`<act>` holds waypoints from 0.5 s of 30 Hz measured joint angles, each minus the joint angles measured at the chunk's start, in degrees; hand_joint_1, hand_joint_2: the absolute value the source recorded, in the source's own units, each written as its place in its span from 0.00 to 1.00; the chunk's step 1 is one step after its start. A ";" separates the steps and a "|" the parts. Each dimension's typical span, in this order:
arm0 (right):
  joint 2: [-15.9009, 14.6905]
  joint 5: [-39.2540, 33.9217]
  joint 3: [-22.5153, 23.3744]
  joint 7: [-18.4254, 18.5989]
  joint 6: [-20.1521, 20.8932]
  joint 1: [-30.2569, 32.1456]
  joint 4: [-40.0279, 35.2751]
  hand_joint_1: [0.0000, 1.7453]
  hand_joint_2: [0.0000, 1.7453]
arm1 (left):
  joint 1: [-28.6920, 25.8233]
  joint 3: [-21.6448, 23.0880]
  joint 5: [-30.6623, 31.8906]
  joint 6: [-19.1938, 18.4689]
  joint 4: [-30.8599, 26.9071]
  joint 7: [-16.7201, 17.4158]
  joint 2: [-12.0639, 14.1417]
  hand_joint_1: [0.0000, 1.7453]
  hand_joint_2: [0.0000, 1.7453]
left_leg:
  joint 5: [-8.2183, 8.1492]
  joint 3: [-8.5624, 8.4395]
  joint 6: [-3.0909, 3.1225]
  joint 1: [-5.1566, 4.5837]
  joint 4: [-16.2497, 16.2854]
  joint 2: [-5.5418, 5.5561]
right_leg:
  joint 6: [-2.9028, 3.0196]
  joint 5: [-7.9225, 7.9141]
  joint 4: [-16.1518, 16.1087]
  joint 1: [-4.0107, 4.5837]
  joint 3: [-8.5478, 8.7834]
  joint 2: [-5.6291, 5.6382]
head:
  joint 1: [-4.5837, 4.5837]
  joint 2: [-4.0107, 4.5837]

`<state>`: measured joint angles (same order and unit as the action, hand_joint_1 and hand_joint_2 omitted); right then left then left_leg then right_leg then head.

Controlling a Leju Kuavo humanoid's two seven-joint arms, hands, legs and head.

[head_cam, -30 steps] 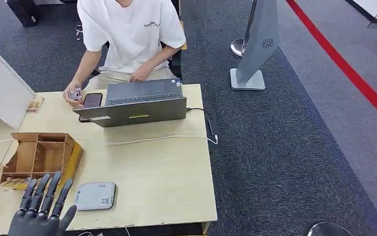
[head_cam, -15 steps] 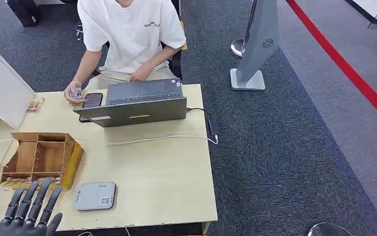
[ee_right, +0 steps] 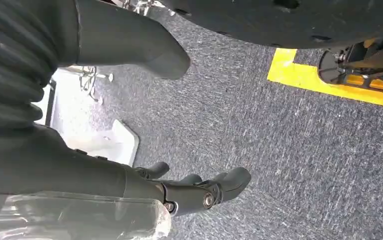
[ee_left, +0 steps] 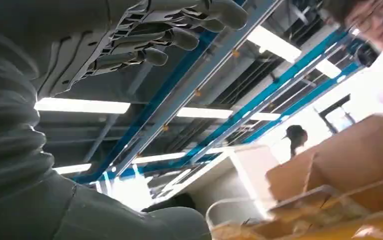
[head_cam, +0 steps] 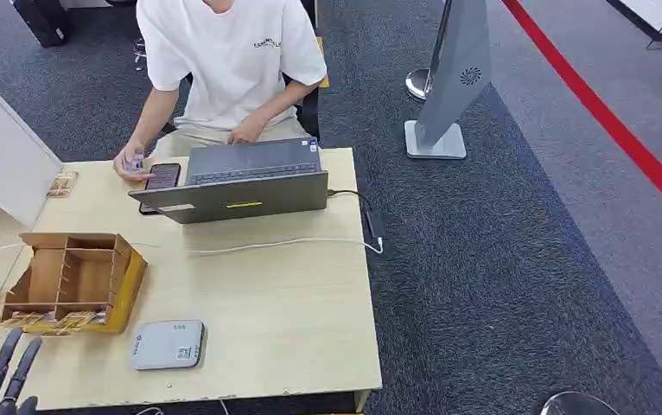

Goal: Pass the card to the sensor for recognition and then transmit it.

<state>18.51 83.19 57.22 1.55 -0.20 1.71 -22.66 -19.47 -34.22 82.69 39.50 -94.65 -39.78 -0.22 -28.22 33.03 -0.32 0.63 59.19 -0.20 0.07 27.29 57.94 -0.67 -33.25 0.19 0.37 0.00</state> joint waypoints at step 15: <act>-0.81 3.15 0.92 -0.37 0.02 -0.62 1.38 0.00 1.00 | 4.67 -4.90 0.46 0.02 6.56 -0.18 -0.98 0.00 1.00 | 0.02 -0.01 0.02 -0.01 0.01 0.05 | 0.00 -0.01 -0.01 -0.01 0.00 -0.07 | 0.02 0.00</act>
<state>17.70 86.34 58.14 1.18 -0.17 1.09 -21.29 -14.80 -39.12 83.14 39.52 -88.09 -39.95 -1.20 -28.19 33.01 -0.30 0.61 59.21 -0.16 0.06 27.29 57.93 -0.68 -33.24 0.12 0.39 0.00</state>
